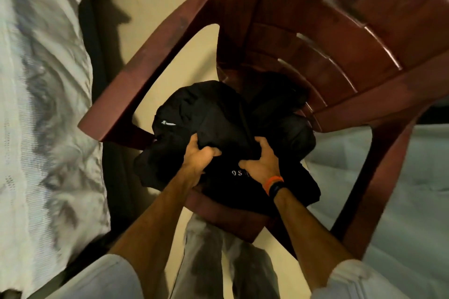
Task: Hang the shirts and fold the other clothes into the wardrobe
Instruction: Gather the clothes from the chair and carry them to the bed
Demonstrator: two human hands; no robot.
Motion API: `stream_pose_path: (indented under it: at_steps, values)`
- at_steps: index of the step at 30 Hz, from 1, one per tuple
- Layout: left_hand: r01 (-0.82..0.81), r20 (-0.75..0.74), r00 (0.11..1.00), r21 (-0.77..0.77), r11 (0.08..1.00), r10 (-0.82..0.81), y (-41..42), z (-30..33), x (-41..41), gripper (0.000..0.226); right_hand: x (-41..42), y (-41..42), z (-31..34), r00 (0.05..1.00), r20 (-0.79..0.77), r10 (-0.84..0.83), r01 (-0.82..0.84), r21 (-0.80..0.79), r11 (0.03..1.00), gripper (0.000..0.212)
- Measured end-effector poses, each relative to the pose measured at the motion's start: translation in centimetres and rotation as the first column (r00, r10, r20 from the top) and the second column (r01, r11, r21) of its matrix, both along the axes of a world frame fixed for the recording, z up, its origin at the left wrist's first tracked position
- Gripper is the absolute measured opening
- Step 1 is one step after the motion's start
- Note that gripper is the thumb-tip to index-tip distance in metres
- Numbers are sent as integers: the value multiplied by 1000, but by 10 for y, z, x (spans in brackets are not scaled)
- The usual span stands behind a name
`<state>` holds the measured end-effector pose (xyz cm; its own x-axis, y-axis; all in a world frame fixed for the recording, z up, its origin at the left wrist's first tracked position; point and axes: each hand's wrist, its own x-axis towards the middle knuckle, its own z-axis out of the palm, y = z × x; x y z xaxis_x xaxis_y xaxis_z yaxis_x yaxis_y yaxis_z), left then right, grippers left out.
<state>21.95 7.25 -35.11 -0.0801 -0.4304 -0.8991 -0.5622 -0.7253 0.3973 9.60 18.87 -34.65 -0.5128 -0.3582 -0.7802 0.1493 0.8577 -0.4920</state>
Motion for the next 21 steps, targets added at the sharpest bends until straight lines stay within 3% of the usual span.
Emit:
stream_pose_path:
  at_steps: [5,12,14,19,21]
  values:
    - [-114,-91,989,20,993,116,6,50,-3,39,-1,-2,48,999,24,-37,39,-81,996,57]
    - [-223,-231,952,-65,973,203,32,160,16,44,10,19,151,994,47,-104,112,-257,960,73]
    - [-267,-277,933,-103,958,231,47,193,23,42,14,30,176,993,46,-111,120,-327,937,65]
    - [-390,-341,892,-254,885,295,102,262,55,51,41,66,241,1000,-5,-16,12,-510,860,45]
    - [-447,-375,868,-298,844,327,127,288,74,49,56,81,266,998,-61,35,-63,-567,821,51]
